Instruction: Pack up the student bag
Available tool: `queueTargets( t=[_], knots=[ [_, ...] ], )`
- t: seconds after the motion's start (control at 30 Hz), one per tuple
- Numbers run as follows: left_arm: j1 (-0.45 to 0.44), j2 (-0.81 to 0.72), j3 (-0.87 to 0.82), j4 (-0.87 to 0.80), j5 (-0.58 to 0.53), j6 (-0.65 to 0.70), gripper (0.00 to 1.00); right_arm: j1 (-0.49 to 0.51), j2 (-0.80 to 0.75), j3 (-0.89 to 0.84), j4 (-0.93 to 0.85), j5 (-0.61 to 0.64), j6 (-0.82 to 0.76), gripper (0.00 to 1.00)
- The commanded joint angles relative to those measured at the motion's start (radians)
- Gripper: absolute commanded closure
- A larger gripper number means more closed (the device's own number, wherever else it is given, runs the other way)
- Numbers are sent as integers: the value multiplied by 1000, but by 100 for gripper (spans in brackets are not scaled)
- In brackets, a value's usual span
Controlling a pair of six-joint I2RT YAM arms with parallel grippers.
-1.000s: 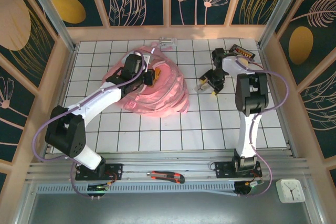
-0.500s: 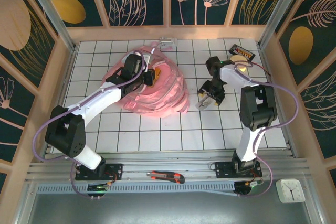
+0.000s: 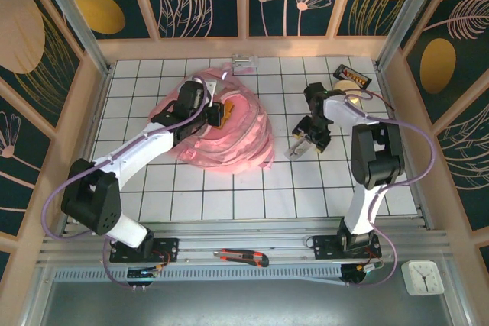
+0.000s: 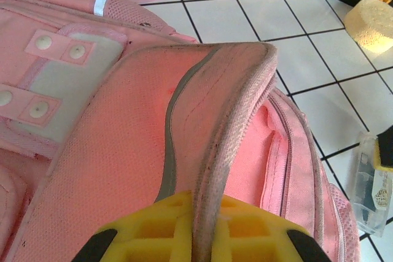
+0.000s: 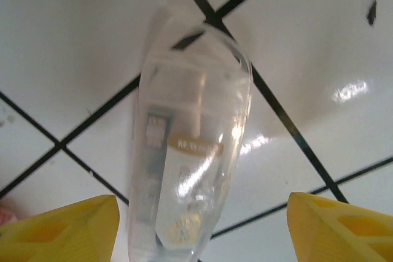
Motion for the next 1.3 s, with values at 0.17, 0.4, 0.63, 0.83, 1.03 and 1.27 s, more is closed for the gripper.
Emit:
queueTargets(
  t=[0.17, 0.4, 0.63, 0.83, 1.03, 1.27],
  knots=[
    [-9, -48, 8, 44, -4, -7, 100, 32, 77, 51, 6, -36, 9, 27],
    [-9, -39, 0, 57, -3, -2, 100, 75, 81, -22, 15, -36, 35, 27],
    [-8, -37, -5, 60, -2, 7, 100, 132, 97, -45, 12, -15, 53, 31],
    [-9, -43, -10, 63, -5, 11, 100, 139, 79, -51, -12, 34, 46, 46],
    [-9, -42, -6, 66, -1, 8, 100, 139, 48, -56, -25, 61, 21, 53],
    [-9, -43, -9, 72, 4, -4, 100, 142, 1, -44, -25, 70, -42, 56]
  ],
)
